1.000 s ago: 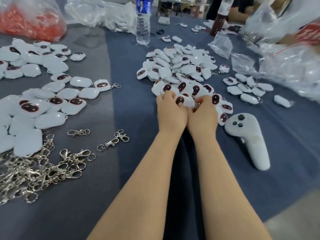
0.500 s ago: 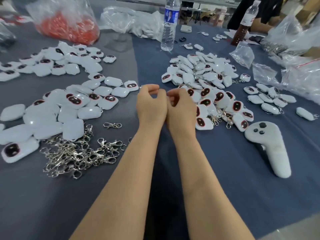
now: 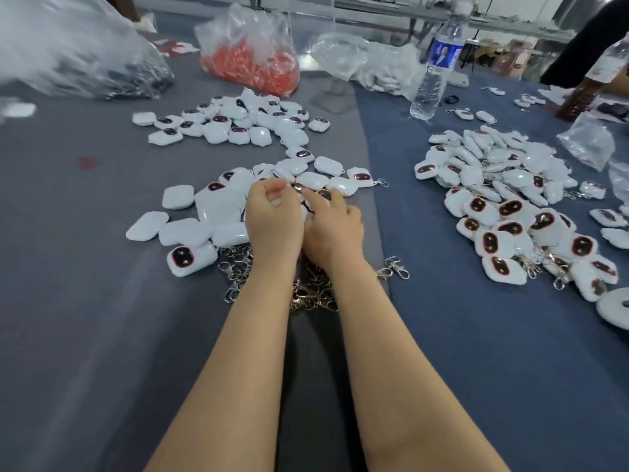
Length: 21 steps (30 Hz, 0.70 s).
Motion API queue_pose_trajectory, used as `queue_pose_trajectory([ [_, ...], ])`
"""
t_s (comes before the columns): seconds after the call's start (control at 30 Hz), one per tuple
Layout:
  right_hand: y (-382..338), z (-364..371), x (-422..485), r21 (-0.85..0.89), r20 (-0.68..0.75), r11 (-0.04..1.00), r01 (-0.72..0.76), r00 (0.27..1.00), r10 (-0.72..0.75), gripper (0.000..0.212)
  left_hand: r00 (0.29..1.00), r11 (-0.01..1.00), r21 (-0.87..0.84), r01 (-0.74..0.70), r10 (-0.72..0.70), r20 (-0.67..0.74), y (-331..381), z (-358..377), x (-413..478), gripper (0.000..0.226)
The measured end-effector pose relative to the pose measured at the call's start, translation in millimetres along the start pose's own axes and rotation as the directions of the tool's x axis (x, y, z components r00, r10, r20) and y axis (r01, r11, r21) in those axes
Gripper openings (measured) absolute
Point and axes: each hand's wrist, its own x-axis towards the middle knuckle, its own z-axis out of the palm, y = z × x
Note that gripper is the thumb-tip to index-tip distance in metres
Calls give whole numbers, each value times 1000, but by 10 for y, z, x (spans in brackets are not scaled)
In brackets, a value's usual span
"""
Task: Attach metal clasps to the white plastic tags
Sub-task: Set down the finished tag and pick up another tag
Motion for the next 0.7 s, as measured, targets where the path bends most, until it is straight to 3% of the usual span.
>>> queue_pose_trajectory([
  [0.2, 96, -79, -48, 34, -165, 999, -22, 986, 28, 21, 997, 1000, -5, -1, 1, 74, -35, -41, 29, 15],
  [0.3, 221, -197, -67, 91, -105, 996, -1, 994, 10, 38, 987, 980, 170, -101, 78, 138, -49, -43, -5, 5],
  [0.37, 287, -291, -114, 311, -90, 950, 14, 996, 15, 48, 971, 945, 259, -198, 153, 186, -44, -31, -59, 5],
  [0.43, 302, -364, -202, 591, -136, 803, 73, 991, 10, 44, 957, 927, 296, -232, 163, 238, -17, -20, -109, 16],
  [0.53, 285, -408, -272, 728, -148, 658, 195, 981, -126, 40, 954, 962, 259, -84, 2, 300, 21, -21, -124, 28],
  [0.63, 234, -431, -267, 743, -83, 633, 216, 969, -233, 50, 954, 995, 51, 81, -92, 286, 50, -28, -100, 16],
  [0.7, 234, -433, -265, 714, -94, 675, 185, 981, -170, 48, 964, 973, -153, 173, -135, 231, 84, -35, -82, 15],
])
